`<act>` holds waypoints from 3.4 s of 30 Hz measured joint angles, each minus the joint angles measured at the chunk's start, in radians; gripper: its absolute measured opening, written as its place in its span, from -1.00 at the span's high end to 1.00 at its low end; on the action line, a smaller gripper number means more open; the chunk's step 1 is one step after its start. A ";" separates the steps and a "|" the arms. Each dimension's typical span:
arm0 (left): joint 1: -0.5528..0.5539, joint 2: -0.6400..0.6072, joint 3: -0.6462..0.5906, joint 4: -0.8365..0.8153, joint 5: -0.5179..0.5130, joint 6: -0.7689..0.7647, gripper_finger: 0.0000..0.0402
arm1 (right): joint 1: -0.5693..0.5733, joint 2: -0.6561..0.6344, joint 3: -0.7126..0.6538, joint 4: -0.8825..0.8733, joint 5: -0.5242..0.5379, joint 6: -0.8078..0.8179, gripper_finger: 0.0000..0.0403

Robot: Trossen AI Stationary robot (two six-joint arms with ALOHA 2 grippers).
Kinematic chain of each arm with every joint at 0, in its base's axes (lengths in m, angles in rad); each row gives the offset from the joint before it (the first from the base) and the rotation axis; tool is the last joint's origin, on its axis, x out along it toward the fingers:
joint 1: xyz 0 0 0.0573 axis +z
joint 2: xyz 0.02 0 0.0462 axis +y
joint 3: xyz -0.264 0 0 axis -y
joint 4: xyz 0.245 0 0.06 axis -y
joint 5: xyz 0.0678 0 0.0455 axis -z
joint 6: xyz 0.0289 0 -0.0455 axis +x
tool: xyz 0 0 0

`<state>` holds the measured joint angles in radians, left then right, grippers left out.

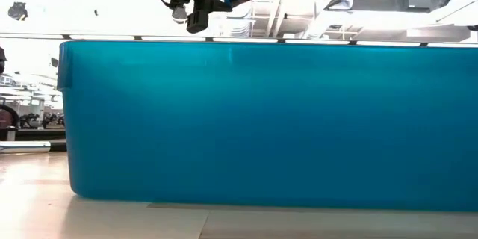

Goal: Pick & Place Paint Supplies
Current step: Put the blue paint bottle into the yellow bin

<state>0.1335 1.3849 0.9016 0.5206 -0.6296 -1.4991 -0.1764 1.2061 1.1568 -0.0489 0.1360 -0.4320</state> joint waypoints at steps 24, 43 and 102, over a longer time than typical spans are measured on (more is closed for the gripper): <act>0.000 0.000 0.000 0.073 0.014 0.001 0.32 | 0.016 0.129 0.085 -0.080 0.083 -0.092 -0.21; 0.005 0.000 0.000 0.065 0.023 0.000 0.31 | 0.021 0.136 0.086 -0.074 0.127 -0.092 0.20; 0.117 -0.401 0.001 -0.415 0.027 0.665 0.09 | -0.257 0.773 1.197 -1.301 -0.087 0.296 0.44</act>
<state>0.2501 0.9835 0.9024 0.1057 -0.6029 -0.8341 -0.4333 1.9786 2.3538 -1.3496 0.0492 -0.1364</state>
